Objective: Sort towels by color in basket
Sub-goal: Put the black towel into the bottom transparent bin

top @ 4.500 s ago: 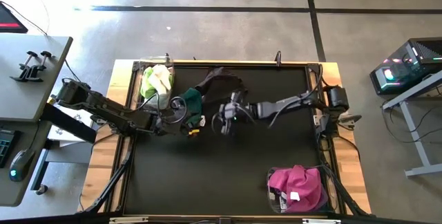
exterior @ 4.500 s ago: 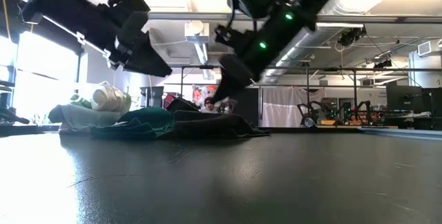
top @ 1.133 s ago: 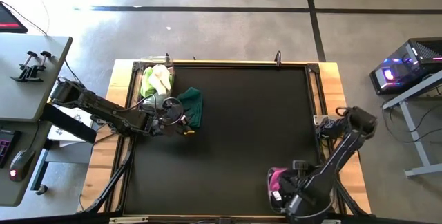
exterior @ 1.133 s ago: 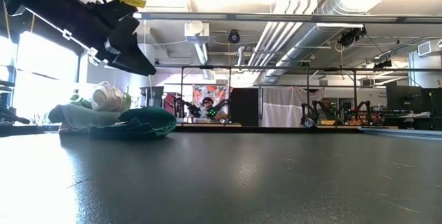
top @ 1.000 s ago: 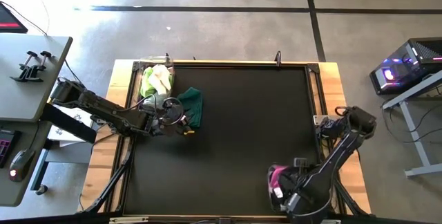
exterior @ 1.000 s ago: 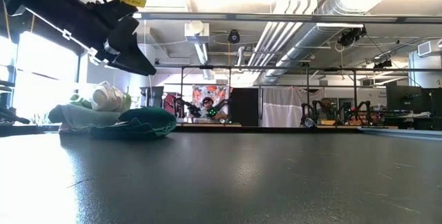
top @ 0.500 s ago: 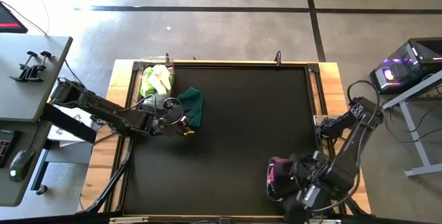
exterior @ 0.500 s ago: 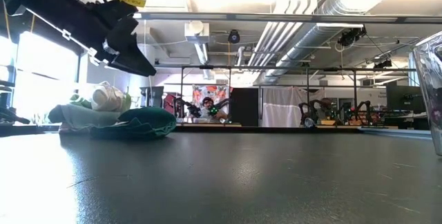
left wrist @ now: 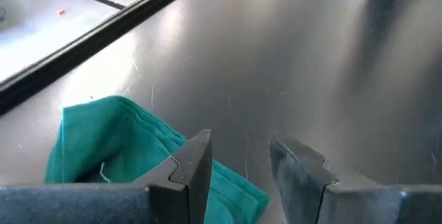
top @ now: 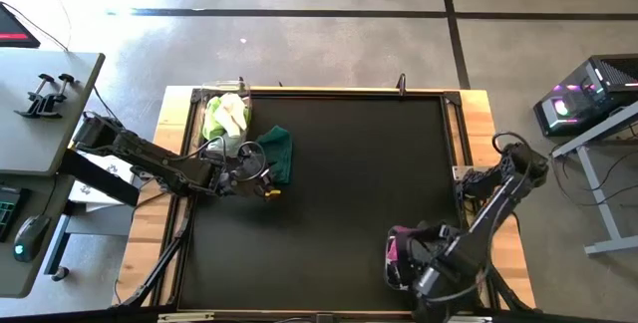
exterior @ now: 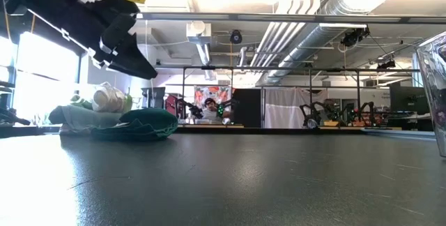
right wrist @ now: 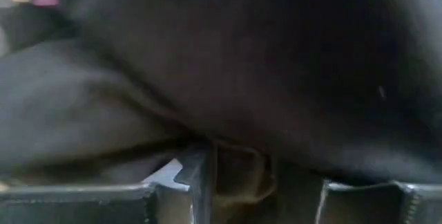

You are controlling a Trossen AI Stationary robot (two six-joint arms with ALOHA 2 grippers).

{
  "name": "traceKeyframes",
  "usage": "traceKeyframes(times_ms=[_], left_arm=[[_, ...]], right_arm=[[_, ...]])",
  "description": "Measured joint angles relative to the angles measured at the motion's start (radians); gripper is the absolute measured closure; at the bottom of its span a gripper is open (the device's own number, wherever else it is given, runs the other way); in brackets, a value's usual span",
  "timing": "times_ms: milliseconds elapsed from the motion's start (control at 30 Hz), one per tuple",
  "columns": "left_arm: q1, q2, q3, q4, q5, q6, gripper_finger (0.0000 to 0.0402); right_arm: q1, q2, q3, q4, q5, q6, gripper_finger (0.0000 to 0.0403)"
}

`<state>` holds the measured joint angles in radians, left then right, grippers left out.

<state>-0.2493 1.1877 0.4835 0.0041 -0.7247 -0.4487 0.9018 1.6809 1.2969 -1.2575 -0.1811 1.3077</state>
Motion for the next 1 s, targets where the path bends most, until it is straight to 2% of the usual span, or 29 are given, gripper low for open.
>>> traceKeyframes(times_ms=[167, 333, 433, 600, 767, 900, 1000], left_arm=[[0.000, 0.000, 0.000, 0.011, -0.011, 0.006, 0.0273], [0.000, 0.000, 0.000, 0.018, -0.012, 0.006, 0.0273], [0.000, 0.000, 0.000, 0.020, -0.012, 0.006, 0.0273], [0.000, 0.000, 0.000, 0.023, -0.012, -0.008, 0.0273], [0.000, 0.000, 0.000, 0.024, -0.012, -0.012, 0.0273], [0.000, 0.000, 0.000, 0.021, -0.012, -0.011, 0.0273], [0.000, 0.000, 0.000, 0.021, -0.013, -0.011, 0.0273]], right_arm=[[-0.091, -0.004, -0.155, 0.057, -0.003, -0.125, 0.0275], [-0.147, -0.011, -0.315, 0.288, -0.117, -0.240, 0.0275], [-0.160, -0.013, -0.326, 0.290, -0.151, -0.267, 0.0275], [-0.159, -0.036, -0.196, 0.127, -0.100, -0.237, 0.0275], [-0.117, -0.059, -0.011, 0.007, -0.061, -0.089, 0.0275], [-0.066, -0.055, 0.123, 0.023, 0.009, 0.062, 0.0275], [-0.028, -0.040, 0.187, 0.130, 0.074, 0.110, 0.0275]])
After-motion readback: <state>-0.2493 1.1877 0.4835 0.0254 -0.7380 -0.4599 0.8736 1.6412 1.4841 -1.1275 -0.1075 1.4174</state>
